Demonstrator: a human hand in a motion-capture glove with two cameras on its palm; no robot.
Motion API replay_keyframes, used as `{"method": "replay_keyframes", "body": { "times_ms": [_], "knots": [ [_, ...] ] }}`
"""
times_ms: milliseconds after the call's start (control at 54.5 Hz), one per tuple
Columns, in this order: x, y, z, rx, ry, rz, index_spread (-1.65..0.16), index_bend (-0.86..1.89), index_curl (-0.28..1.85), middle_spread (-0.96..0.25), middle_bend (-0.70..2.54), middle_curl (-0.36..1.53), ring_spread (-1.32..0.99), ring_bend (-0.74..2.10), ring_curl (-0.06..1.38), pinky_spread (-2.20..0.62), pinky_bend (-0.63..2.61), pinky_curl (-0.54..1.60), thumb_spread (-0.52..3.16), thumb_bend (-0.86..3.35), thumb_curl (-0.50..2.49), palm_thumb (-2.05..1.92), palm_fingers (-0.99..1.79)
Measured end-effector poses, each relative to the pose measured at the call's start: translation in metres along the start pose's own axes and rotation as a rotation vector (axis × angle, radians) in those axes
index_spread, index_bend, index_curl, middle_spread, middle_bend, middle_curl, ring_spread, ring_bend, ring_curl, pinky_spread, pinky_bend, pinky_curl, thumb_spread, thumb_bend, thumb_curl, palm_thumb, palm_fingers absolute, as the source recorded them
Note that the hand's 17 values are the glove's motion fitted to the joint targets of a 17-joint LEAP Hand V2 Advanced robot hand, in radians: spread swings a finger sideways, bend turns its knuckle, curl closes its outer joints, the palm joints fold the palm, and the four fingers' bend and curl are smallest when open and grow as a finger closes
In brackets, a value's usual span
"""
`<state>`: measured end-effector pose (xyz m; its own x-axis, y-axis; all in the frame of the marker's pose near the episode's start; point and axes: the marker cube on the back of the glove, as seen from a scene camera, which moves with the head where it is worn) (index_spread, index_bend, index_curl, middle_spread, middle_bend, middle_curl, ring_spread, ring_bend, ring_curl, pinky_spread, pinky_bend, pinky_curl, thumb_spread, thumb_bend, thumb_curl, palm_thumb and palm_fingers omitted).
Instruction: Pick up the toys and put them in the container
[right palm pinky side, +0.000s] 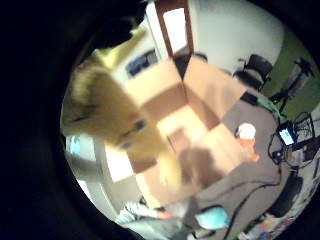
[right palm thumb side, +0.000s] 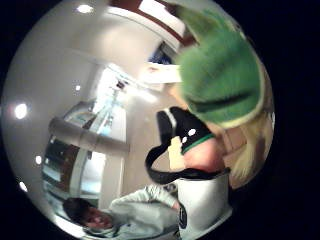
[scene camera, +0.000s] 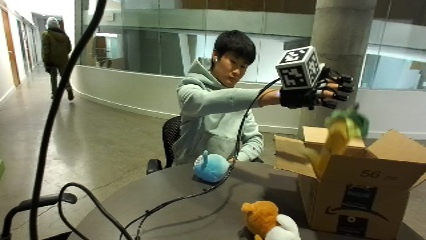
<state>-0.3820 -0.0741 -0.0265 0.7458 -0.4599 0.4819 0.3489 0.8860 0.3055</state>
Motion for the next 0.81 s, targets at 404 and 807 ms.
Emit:
{"method": "replay_keyframes", "body": {
  "times_ms": [404,807],
  "knots": [
    [0.078,0.130,-0.023,-0.642,0.491,0.075,-0.24,0.13,0.19,-0.03,0.18,0.42,-0.13,0.55,0.26,-0.02,0.79,0.32,1.27,-0.04,0.35,-0.03,-0.01],
    [0.185,0.361,0.041,-0.603,0.433,0.043,-0.26,0.16,0.27,-0.02,0.10,0.37,-0.07,0.32,0.22,0.03,0.92,0.36,1.20,-0.03,0.28,-0.02,-0.14]
  ]
}}
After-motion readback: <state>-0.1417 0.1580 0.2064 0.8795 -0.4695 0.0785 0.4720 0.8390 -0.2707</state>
